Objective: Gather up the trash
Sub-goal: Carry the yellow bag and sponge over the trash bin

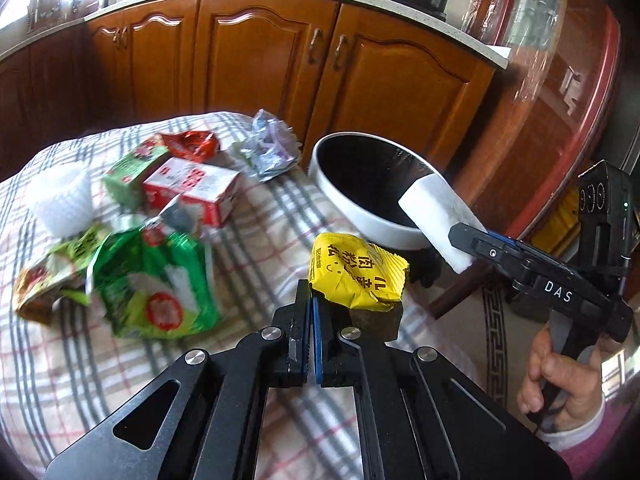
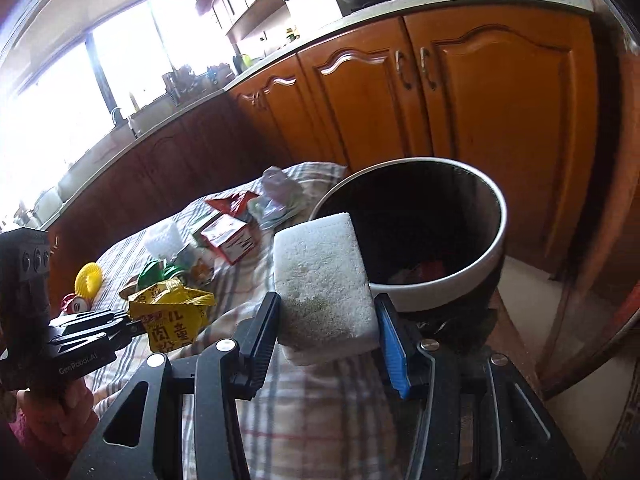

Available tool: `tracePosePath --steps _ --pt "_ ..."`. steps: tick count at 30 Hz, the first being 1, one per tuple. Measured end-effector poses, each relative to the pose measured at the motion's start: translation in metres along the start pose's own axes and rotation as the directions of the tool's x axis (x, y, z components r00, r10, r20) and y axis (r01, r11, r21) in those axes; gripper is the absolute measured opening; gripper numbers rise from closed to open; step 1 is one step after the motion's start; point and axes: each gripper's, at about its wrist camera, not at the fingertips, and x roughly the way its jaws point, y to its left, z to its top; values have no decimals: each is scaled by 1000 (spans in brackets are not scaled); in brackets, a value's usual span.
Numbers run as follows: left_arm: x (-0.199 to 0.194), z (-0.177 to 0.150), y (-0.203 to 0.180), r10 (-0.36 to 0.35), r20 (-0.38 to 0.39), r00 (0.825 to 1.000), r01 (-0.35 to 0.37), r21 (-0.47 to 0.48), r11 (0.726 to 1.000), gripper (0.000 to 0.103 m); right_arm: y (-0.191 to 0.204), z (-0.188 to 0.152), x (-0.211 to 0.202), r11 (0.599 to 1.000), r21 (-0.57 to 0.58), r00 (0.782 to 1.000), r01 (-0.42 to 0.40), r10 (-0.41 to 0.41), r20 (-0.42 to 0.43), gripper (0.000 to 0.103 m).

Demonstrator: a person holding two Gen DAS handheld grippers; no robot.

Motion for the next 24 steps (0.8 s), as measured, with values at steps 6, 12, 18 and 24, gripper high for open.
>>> tracePosePath --steps 6,12,18,24 --pt "18 24 -15 0 1 1000 0 28 1000 1 -23 16 3 999 20 999 32 -33 19 49" --pt "41 51 -26 -12 -13 1000 12 42 999 1 -38 31 8 998 27 998 59 -60 26 49" --pt "65 75 -38 4 -36 999 -1 73 997 1 -50 44 15 997 21 997 79 -79 24 49" --pt "85 88 -44 19 -54 998 -14 92 996 1 -60 53 24 996 15 996 90 -90 5 49"
